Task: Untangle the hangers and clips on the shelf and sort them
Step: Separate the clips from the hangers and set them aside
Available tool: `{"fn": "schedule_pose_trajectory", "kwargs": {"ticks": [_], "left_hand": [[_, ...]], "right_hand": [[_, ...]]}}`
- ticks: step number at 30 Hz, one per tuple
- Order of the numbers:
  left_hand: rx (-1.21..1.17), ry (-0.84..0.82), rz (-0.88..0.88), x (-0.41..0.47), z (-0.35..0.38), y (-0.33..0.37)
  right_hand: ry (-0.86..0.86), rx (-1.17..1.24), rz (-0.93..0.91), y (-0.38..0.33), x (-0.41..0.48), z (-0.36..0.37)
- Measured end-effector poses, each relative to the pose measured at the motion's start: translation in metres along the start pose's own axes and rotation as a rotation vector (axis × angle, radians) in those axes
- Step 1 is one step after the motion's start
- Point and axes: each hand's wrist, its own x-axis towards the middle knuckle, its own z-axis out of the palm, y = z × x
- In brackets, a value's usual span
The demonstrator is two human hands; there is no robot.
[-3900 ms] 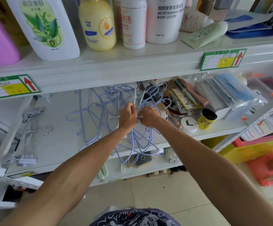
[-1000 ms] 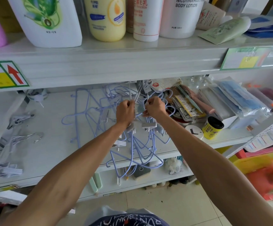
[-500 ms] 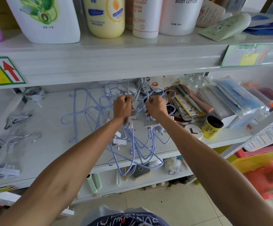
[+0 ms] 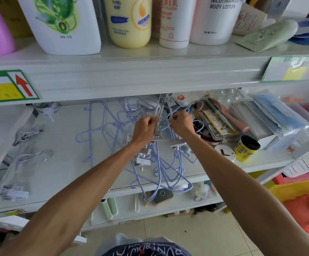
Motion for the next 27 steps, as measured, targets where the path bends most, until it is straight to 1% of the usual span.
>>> {"fn": "schedule_pose_trajectory", "kwargs": {"ticks": [2, 4, 7, 9, 11, 15, 18, 20, 22, 23, 25, 27], "left_hand": [[-0.032, -0.038, -0.092, 0.002, -0.001, -0.003], [-0.029, -0.061, -0.163, 0.007, -0.002, -0.004], [-0.001, -0.170, -0.239, 0.015, -0.006, -0.008], [0.066, -0.239, -0.279, 0.016, -0.010, -0.010], [0.161, -0.251, -0.287, 0.015, -0.015, -0.014], [0.438, -0.219, -0.215, 0.010, -0.031, -0.023], [0.478, -0.264, -0.185, 0.003, -0.041, -0.026], [0.468, -0.264, -0.159, -0.005, -0.045, -0.026], [0.493, -0.251, -0.109, -0.010, -0.046, -0.028], [0.505, -0.250, -0.074, -0.013, -0.047, -0.029], [0.535, -0.229, 0.034, -0.018, -0.051, -0.031], [0.665, -0.173, 0.123, -0.024, -0.060, -0.034]], "right_hand": [[-0.067, -0.098, 0.007, 0.000, 0.003, 0.000], [-0.127, -0.143, -0.006, 0.003, 0.003, -0.002], [-0.143, -0.154, -0.055, 0.005, -0.002, -0.013], [-0.142, -0.167, -0.078, 0.009, -0.006, -0.023], [-0.128, -0.186, -0.099, 0.015, -0.011, -0.032], [-0.141, -0.227, -0.096, 0.030, -0.023, -0.045], [-0.165, -0.294, -0.075, 0.047, -0.032, -0.051], [-0.268, -0.368, -0.084, 0.056, -0.040, -0.054], [-0.368, -0.468, -0.150, 0.062, -0.047, -0.054], [-0.381, -0.498, -0.187, 0.063, -0.051, -0.053], [-0.381, -0.521, -0.241, 0.060, -0.056, -0.049], [-0.364, -0.578, -0.289, 0.058, -0.060, -0.043]]}}
